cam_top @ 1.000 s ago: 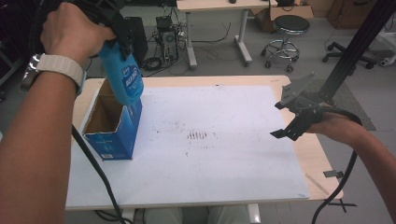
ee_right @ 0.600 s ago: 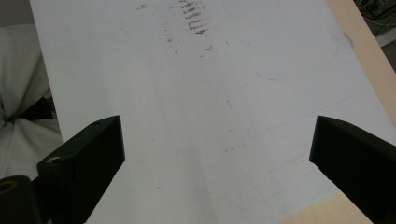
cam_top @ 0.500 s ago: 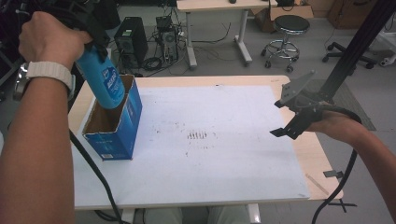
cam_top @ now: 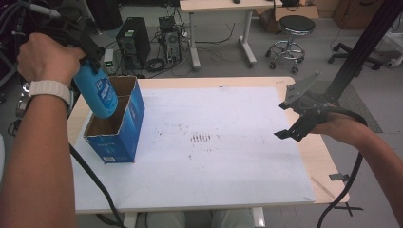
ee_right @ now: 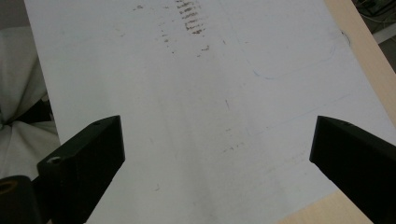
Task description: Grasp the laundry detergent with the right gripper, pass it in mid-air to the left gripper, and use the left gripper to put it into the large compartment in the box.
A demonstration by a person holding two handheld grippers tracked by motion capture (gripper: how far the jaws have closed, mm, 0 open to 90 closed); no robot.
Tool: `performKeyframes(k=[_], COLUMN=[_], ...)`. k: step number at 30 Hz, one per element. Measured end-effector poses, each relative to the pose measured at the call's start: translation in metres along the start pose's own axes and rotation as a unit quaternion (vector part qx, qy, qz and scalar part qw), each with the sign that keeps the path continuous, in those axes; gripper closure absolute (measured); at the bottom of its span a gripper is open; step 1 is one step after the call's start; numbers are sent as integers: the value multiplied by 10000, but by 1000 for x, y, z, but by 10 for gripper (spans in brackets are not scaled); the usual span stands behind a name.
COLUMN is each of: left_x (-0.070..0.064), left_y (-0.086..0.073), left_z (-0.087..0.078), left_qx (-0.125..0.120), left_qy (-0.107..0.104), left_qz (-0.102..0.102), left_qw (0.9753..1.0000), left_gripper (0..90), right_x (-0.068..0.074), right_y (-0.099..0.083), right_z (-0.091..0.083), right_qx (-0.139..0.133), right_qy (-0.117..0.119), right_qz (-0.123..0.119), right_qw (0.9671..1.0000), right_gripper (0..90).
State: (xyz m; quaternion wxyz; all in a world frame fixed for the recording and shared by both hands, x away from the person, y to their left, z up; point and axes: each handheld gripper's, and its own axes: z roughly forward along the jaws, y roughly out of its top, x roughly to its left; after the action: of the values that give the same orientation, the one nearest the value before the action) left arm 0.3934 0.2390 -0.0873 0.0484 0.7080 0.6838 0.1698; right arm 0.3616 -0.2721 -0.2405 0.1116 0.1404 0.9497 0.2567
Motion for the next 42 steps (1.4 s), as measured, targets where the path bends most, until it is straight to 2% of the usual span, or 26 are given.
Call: performKeyframes(k=[8, 14, 22, 31, 42], left_x=[2, 0, -4, -12, -15], left_y=[-5, -10, -17, -24, -32], left_z=[27, 54, 92, 127, 157], left_qx=[-21, -45, 44, 74, 59], left_qy=[91, 39, -34, 77, 14], left_qz=[28, 115, 201, 306, 238], left_qw=[10000, 9999, 9998, 9995, 9997], left_gripper=[388, 388, 388, 388, 388], right_x=[0, 1, 2, 3, 4], right_y=[-4, -4, -8, -10, -12], right_z=[-2, -1, 1, 2, 6], right_qx=[-38, -68, -31, -24, 11], right_qy=[-41, -58, -75, -101, -83], right_qz=[51, 80, 129, 174, 201], right_qw=[10000, 9999, 9999, 9998, 9998], right_gripper=[31, 30, 31, 32, 33])
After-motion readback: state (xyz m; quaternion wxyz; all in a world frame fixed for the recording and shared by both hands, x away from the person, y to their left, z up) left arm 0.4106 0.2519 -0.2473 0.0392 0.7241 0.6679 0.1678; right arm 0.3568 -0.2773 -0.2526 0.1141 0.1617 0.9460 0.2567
